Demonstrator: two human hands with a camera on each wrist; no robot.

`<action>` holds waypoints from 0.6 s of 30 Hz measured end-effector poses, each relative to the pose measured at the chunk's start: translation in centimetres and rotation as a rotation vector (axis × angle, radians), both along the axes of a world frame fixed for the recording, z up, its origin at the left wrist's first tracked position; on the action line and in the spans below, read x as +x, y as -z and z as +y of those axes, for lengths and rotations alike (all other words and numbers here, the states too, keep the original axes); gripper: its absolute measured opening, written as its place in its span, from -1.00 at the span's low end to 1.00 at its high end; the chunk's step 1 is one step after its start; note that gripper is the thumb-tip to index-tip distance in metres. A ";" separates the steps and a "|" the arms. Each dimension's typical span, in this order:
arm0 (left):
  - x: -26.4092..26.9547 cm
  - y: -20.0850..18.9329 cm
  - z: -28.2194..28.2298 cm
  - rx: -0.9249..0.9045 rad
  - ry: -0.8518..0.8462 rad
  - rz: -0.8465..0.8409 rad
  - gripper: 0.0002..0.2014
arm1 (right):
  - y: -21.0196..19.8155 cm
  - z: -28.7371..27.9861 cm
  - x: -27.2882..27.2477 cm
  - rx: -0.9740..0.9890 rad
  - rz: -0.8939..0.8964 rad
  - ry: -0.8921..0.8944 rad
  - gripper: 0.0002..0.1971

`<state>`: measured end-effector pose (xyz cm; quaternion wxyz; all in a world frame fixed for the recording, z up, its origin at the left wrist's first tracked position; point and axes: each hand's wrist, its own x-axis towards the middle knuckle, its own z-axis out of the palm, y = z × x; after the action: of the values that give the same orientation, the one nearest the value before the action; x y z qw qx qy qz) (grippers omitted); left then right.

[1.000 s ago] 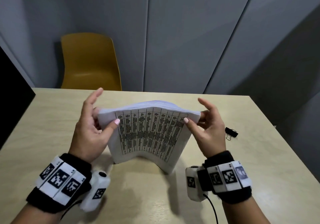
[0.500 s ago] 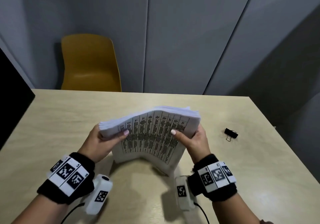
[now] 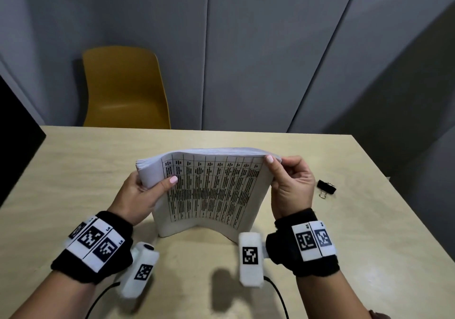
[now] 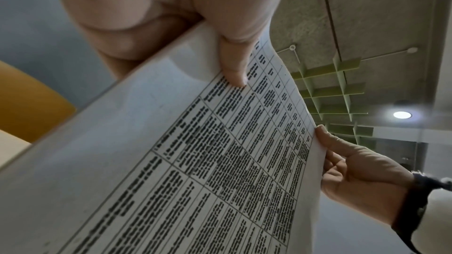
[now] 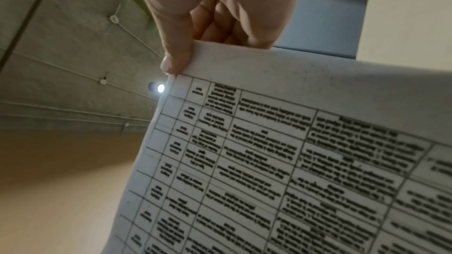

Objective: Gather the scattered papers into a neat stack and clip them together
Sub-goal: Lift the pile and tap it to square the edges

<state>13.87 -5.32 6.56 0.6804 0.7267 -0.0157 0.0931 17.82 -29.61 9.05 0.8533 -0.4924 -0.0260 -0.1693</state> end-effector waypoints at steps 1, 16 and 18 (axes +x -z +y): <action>0.0 0.0 0.0 -0.001 0.005 -0.003 -0.51 | 0.0 0.0 -0.1 -0.013 -0.008 0.010 -0.63; -0.3 -0.3 0.0 0.019 -0.011 0.031 -0.69 | -0.6 0.7 -1.2 -1.001 -0.293 0.327 -0.75; -0.6 -0.4 0.1 0.048 -0.023 0.019 -0.77 | -0.8 0.8 -1.3 -1.039 -0.294 0.316 -0.73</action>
<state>13.30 -5.27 6.99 0.6618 0.7438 -0.0029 0.0938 16.47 -28.84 9.81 0.4505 -0.8171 -0.1505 -0.3268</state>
